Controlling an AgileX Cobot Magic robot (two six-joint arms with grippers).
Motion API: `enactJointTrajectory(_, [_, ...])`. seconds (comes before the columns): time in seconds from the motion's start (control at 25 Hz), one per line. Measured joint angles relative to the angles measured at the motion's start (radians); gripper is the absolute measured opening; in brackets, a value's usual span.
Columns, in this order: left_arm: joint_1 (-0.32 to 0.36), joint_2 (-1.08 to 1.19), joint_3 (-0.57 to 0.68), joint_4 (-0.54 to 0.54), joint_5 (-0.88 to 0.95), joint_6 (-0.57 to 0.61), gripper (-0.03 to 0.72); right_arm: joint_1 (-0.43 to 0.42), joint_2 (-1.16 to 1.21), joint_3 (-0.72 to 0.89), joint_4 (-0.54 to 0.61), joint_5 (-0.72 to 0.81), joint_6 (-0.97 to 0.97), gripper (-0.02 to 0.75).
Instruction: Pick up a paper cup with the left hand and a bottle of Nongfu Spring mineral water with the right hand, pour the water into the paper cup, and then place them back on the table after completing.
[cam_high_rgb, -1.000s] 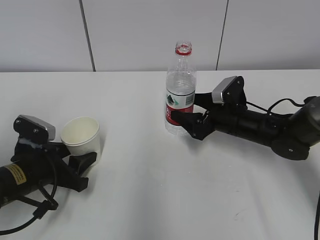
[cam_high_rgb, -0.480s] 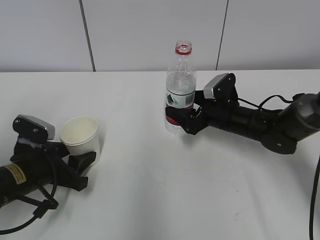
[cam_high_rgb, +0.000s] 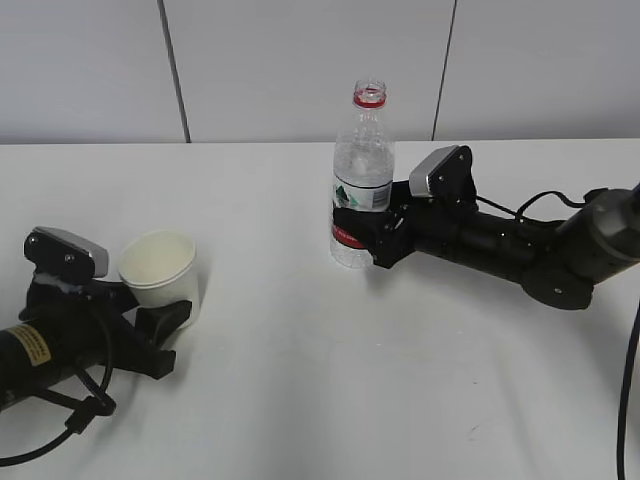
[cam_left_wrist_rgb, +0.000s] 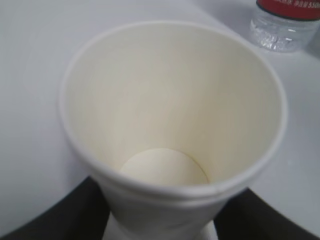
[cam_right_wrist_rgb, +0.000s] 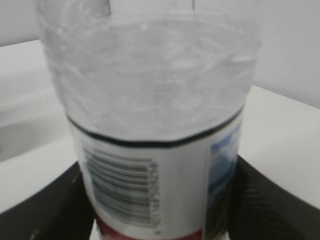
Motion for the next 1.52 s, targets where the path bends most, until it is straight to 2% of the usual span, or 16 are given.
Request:
enactJointTrajectory(0.32, [0.0,-0.058,-0.072,0.036,0.009,-0.017,0.382,0.0,0.0,-0.001,0.0,0.0,0.002,0.498])
enactJointTrajectory(0.48, [0.0,-0.065,-0.108,0.057,0.021,-0.043,0.382,0.0,0.0,-0.002,0.002,0.0,0.002,0.46])
enactJointTrajectory(0.84, [0.0,-0.065,-0.154,0.163,0.109,-0.11,0.377,0.0,0.002,-0.003,0.036,0.008,0.0,0.449])
enactJointTrajectory(1.16, [-0.002,-0.065,-0.213,0.261,0.184,-0.201,0.375,0.0,-0.03,-0.084,-0.076,0.136,-0.032,0.447])
enactJointTrajectory(1.52, [-0.003,-0.065,-0.218,0.305,0.24,-0.311,0.375,0.01,-0.03,-0.283,-0.299,0.269,-0.037,0.447])
